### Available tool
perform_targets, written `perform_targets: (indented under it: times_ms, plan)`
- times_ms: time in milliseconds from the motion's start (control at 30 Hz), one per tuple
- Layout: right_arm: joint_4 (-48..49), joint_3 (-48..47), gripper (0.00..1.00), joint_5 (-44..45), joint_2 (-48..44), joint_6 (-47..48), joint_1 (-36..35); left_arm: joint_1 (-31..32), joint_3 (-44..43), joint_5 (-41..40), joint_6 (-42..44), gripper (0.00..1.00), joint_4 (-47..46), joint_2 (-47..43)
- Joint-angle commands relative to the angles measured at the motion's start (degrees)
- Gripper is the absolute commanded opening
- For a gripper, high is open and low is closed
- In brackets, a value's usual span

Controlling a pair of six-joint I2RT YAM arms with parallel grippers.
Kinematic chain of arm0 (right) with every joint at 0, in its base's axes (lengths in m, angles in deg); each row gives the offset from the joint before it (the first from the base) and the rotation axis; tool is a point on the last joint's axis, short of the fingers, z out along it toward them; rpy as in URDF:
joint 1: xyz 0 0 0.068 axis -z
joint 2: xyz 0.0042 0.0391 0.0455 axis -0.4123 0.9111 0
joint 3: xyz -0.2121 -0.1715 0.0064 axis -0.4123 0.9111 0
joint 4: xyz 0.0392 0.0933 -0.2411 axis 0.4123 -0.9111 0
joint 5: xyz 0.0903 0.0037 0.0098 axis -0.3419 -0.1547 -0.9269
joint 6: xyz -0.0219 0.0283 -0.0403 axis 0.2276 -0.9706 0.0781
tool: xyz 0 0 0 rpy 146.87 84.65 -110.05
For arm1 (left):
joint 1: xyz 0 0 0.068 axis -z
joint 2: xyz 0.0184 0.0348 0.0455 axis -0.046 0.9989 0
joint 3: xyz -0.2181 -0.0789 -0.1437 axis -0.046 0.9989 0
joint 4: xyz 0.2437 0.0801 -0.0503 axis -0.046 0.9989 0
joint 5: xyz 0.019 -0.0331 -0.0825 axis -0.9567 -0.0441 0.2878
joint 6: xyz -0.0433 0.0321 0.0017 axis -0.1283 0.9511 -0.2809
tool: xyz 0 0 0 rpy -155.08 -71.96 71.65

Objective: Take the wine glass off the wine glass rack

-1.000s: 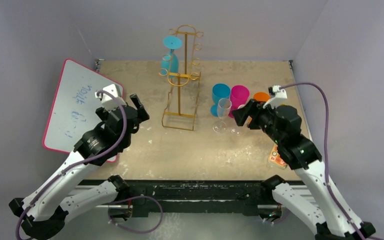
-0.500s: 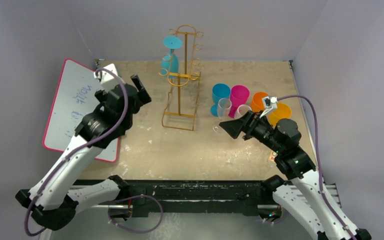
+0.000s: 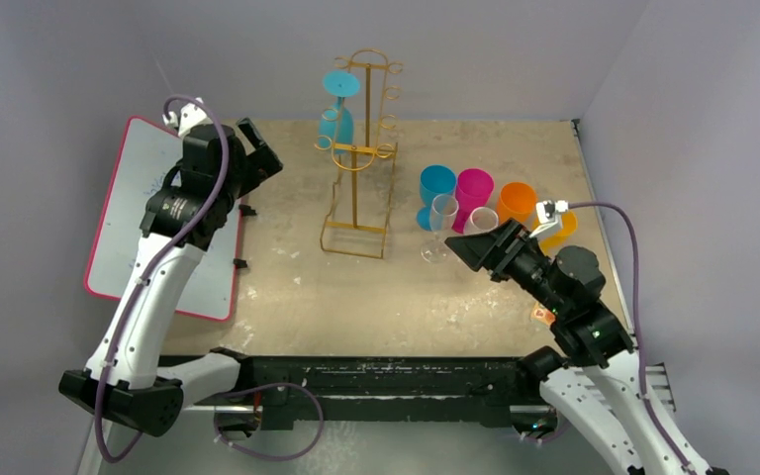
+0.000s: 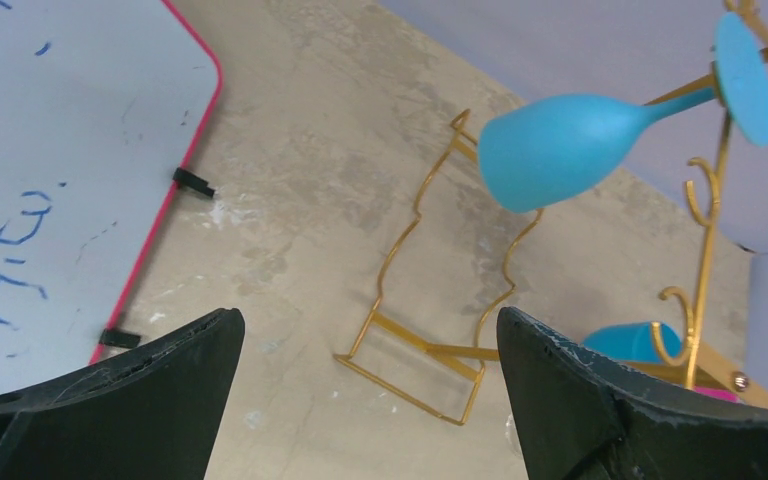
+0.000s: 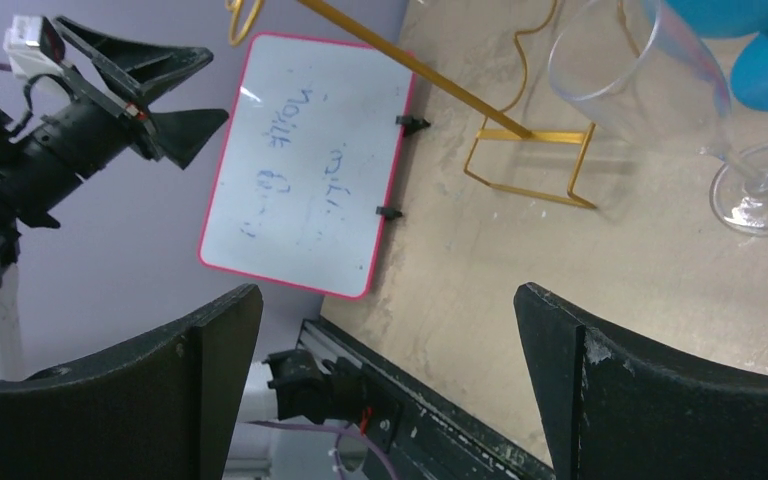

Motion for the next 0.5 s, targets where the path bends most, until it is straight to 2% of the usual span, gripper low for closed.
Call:
perform_targets:
  times_ms: [0,100,200,267,333,467]
  plan:
    - [3.2,-0.1,1.00,4.7,-4.4,-3.0,0.2,-0.3,-4.2,2.7,-2.2,0.97,-5.2,0.0]
    - [3.5,0.9,1.00,1.5,-6.5,-3.2,0.2,-0.3,-7.7,4.3,-2.1,0.98,-5.8,2.9]
    - [4.0,1.1,1.00,-1.0,-7.3,-1.3,0.2,-0.3,-11.8,9.2,-2.4,0.98,-6.8,7.5]
    - [3.3,0.5,1.00,-1.2,-7.2,-0.7,0.2,-0.3,-15.3,13.0,-2.0,0.97,-7.4,11.2]
    - [2.5,-0.2,1.00,-1.4,-7.0,-0.2,0.2,-0.3,-19.8,13.3,-3.6,0.96,-7.0,14.7]
    - [0.1,-1.2,1.00,-2.5,-6.3,0.6,0.2,-0.7,-24.7,17.4,-6.2,0.95,-11.7,20.8]
